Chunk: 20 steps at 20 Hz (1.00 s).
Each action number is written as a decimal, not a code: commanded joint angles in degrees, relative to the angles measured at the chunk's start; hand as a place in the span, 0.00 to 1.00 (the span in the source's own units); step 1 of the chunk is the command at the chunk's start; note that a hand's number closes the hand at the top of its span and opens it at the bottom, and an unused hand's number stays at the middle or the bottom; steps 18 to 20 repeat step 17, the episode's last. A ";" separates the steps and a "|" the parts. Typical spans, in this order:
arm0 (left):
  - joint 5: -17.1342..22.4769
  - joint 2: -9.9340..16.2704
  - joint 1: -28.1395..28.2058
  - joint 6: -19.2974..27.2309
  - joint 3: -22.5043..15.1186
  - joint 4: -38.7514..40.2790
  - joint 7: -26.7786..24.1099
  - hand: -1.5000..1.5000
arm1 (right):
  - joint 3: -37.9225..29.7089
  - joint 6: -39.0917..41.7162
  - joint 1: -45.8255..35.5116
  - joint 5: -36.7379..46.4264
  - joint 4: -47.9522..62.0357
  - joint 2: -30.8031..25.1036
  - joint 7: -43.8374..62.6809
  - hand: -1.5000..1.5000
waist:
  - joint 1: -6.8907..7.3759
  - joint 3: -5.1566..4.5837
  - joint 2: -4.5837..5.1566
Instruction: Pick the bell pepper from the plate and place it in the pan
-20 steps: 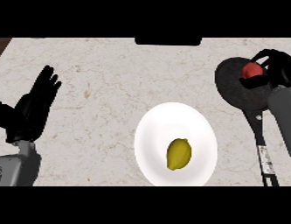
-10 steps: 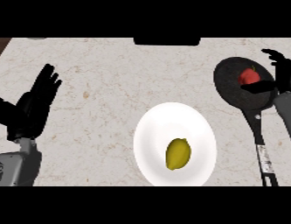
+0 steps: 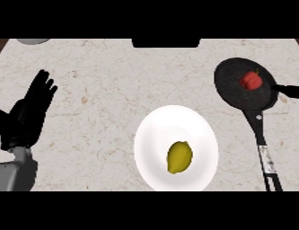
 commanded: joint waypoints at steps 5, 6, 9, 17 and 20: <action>0.02 0.37 0.82 0.57 0.58 -1.58 2.29 0.50 | -7.42 22.28 11.01 -12.99 -4.12 -6.75 -7.86 0.00 | -0.80 -0.07 -0.31; 0.32 0.07 1.17 -0.29 0.02 -2.00 1.54 0.50 | -7.20 24.56 13.75 -13.49 -4.56 -6.94 -9.23 0.00 | -0.68 -0.08 -0.25; -2.30 -2.58 4.25 0.91 -1.95 -1.23 -2.95 0.50 | -6.53 26.98 19.43 -15.47 -11.47 -6.64 -8.26 0.00 | -0.67 -0.14 -0.30; 0.07 -0.97 1.26 -0.66 0.59 -1.23 0.51 0.50 | -5.95 30.66 32.81 -22.48 -28.36 -3.65 -4.47 0.00 | -0.32 -0.11 -0.11; 0.07 -0.97 1.26 -0.66 0.59 -1.23 0.51 0.50 | -5.95 30.66 32.81 -22.48 -28.36 -3.65 -4.47 0.00 | -0.32 -0.11 -0.11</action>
